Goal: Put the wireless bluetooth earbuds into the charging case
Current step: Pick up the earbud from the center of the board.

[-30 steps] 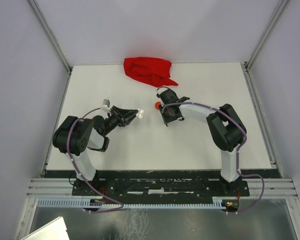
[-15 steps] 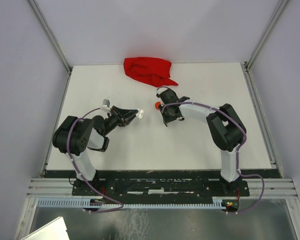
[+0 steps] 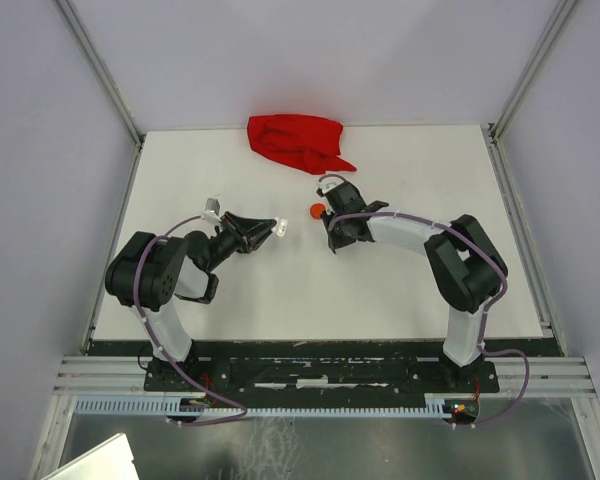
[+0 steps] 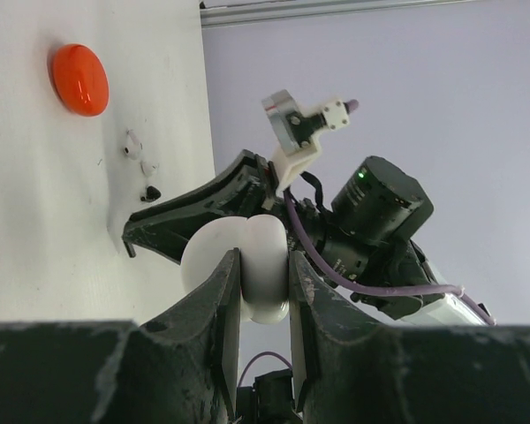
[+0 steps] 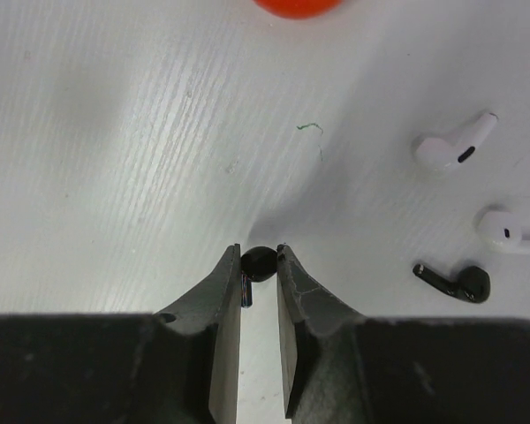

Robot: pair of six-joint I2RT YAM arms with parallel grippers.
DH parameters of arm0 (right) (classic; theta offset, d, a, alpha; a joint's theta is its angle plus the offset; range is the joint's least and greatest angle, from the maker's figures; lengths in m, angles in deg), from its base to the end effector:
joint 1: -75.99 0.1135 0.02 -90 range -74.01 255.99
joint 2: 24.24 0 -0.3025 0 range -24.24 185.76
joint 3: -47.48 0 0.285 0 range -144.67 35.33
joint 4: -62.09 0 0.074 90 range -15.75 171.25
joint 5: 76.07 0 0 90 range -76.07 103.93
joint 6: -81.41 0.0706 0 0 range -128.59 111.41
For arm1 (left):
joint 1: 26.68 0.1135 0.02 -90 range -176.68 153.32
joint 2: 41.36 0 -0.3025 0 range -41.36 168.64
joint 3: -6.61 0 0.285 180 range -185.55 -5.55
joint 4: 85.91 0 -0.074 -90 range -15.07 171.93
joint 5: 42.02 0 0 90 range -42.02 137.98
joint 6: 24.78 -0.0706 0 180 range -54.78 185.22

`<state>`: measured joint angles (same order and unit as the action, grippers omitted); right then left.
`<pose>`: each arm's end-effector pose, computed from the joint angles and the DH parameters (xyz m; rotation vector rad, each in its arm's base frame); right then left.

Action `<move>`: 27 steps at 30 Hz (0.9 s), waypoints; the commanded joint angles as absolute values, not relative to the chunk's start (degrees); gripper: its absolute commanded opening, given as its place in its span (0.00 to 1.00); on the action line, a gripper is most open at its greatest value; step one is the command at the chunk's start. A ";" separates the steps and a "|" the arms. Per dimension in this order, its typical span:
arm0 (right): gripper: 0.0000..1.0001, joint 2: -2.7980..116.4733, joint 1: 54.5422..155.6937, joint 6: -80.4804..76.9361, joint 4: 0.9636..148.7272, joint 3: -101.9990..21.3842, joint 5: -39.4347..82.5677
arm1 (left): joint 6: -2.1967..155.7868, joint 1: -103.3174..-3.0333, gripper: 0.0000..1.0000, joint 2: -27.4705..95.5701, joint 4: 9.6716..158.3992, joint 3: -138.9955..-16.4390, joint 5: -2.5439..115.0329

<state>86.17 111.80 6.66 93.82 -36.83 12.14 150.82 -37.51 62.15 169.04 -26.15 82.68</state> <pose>0.3730 0.2664 0.1493 -0.4537 2.5673 0.2872 0.3031 -0.0989 0.1482 -0.5822 1.7101 -1.7305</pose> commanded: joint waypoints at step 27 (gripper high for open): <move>0.02 61.13 112.52 6.46 3.44 3.68 27.86 | 158.38 -45.72 0.03 65.21 172.76 -30.09 80.44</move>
<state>59.44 111.93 8.63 20.12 2.40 24.52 155.65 -44.22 64.35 168.89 -27.85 81.06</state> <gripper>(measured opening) 0.251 0.308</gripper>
